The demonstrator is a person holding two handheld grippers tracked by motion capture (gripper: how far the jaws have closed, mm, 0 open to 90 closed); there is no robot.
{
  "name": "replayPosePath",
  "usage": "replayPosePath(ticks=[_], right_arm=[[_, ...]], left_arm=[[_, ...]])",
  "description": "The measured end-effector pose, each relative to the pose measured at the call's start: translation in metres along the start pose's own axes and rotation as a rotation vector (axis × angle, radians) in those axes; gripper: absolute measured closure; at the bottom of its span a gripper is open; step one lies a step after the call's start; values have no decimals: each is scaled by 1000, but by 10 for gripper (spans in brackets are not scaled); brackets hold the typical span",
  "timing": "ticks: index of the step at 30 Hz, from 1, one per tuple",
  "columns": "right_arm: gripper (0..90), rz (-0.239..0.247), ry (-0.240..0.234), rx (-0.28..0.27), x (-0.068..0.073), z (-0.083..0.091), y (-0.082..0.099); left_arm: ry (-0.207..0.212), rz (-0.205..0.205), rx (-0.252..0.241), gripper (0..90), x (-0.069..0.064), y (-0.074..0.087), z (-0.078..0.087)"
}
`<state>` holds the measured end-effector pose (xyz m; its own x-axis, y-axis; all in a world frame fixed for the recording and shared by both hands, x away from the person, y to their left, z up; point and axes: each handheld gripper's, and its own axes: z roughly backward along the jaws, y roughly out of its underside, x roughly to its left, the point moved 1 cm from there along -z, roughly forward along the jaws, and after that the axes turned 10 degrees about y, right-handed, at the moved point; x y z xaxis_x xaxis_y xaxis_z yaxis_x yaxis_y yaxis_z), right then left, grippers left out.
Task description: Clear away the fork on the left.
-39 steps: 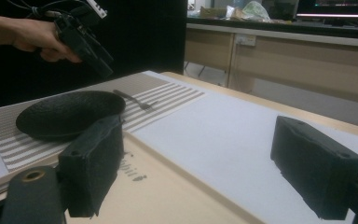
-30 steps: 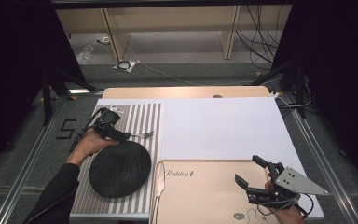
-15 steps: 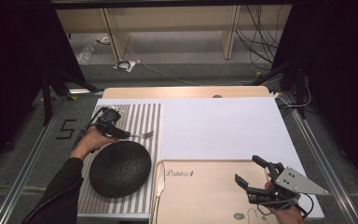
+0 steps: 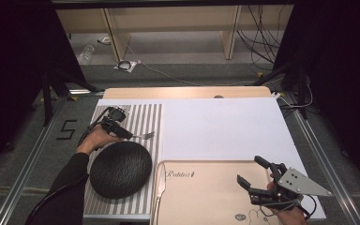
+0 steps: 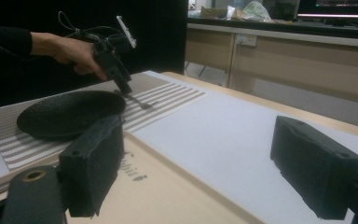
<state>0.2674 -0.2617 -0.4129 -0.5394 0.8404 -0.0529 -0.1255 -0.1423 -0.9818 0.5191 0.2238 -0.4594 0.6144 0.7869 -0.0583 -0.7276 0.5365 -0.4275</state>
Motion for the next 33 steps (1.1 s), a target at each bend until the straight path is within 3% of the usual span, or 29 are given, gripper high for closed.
replayPosePath(ticks=[18,33], right_arm=[[183,2,-6,3,1,-1,0],[183,5,-4,2,1,-1,0]], left_arm=[[12,-10,71,315,4,-5,-17],[44,-31,124,378,4,-7,-19]])
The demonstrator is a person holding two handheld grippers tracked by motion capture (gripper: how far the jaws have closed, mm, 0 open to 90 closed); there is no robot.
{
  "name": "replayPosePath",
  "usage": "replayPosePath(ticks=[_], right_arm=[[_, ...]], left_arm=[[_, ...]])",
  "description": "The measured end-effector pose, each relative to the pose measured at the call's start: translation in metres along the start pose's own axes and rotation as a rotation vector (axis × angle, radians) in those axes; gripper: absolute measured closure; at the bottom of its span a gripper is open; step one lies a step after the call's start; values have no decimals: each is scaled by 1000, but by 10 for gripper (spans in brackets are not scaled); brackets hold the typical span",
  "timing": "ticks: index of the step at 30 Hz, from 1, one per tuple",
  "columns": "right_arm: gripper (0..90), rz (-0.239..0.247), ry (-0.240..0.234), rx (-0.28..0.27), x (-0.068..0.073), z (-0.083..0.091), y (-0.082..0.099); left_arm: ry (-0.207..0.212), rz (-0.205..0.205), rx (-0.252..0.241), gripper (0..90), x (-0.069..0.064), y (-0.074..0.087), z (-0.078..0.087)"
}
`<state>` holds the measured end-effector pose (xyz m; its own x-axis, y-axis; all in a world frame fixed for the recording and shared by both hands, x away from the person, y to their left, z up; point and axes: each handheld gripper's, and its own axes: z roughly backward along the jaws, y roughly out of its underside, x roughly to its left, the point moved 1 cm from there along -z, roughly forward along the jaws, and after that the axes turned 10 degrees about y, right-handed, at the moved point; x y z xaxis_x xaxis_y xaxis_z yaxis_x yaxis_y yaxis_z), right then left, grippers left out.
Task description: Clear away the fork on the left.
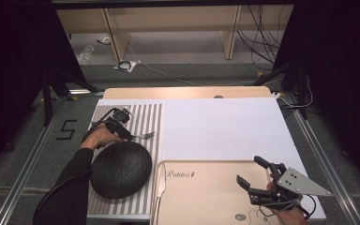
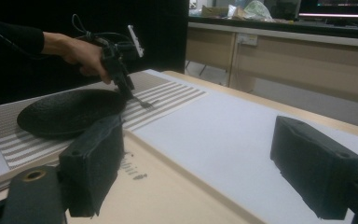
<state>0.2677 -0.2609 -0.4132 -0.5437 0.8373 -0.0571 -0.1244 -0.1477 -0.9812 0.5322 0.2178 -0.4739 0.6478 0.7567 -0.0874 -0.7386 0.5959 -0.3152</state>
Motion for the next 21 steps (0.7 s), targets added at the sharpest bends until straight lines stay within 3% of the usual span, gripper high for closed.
replayPosePath(ticks=[5,12,21], right_arm=[[184,0,0,-1,0,0,0],[185,2,2,-2,0,1,-1],[186,3,4,-5,0,2,-1]], left_arm=[[15,-9,11,406,0,-1,0],[57,35,18,450,4,-1,0],[78,40,39,534,3,-3,1]])
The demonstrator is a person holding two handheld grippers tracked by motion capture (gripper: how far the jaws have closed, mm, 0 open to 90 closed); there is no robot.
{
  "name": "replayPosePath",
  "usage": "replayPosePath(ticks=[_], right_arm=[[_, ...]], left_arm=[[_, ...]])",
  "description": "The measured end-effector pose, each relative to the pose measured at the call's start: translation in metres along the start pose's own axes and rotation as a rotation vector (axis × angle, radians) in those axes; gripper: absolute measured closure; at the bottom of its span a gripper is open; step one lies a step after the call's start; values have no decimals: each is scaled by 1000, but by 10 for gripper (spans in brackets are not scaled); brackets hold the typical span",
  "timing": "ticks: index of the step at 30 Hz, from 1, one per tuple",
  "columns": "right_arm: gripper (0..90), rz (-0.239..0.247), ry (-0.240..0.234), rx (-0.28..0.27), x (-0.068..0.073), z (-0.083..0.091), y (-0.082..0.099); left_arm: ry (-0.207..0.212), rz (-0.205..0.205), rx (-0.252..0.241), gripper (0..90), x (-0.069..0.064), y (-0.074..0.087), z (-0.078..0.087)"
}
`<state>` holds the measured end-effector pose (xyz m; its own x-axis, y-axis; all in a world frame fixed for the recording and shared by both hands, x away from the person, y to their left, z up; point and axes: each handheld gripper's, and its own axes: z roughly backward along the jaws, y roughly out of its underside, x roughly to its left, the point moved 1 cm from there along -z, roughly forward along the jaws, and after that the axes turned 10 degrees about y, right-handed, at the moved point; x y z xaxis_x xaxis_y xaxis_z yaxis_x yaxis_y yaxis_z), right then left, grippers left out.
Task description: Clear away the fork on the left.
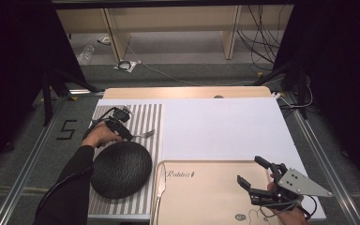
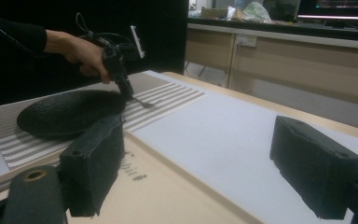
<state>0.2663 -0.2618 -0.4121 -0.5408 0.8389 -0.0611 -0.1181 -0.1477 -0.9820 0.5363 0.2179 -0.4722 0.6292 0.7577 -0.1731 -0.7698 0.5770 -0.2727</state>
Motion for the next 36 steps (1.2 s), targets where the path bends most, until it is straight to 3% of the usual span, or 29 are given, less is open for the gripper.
replayPosePath(ticks=[5,17,28,36], right_arm=[[187,-4,1,-3,-1,0,0],[187,-4,1,0,0,0,0],[187,-5,0,0,0,0,0],[187,-3,1,-1,-1,0,0]], left_arm=[[6,17,5,584,1,0,1],[8,10,17,708,2,1,2],[11,-11,16,808,-1,0,2],[-13,-33,17,820,-2,-1,1]])
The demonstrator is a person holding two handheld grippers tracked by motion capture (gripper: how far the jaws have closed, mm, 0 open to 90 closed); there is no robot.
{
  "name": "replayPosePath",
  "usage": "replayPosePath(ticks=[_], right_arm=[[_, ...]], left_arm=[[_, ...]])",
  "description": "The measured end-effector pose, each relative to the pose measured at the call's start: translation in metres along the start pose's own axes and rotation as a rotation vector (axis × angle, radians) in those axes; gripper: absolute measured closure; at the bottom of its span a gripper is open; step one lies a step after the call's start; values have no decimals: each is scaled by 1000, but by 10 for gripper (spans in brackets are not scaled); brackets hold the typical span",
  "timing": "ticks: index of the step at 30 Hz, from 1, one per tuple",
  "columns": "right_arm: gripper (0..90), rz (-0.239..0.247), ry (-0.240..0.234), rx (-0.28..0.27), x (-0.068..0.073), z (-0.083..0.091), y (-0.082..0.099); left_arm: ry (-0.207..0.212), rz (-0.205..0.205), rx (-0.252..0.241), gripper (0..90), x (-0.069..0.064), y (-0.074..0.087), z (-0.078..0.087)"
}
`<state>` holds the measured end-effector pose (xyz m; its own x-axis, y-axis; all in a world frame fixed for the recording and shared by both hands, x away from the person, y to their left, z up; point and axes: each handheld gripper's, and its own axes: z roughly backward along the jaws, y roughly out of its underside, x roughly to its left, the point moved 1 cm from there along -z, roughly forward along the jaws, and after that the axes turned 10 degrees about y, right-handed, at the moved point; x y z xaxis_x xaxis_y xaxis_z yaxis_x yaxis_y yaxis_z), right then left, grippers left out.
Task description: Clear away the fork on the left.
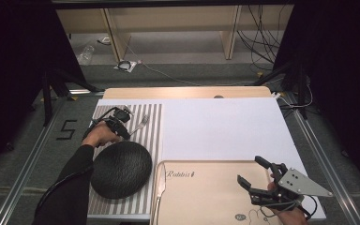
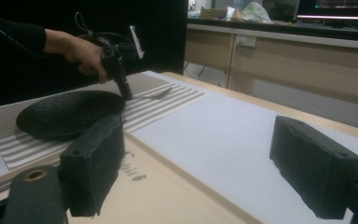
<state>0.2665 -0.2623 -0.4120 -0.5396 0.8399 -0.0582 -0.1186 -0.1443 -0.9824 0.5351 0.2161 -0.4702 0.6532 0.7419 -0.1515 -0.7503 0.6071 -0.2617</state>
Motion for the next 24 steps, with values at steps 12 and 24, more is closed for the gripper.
replayPosePath(ticks=[12,24], right_arm=[[188,1,-1,4,0,-1,0],[187,0,0,3,0,-1,0]], left_arm=[[-100,-24,-54,822,2,-4,18],[-123,-26,-159,821,-12,-9,54]])
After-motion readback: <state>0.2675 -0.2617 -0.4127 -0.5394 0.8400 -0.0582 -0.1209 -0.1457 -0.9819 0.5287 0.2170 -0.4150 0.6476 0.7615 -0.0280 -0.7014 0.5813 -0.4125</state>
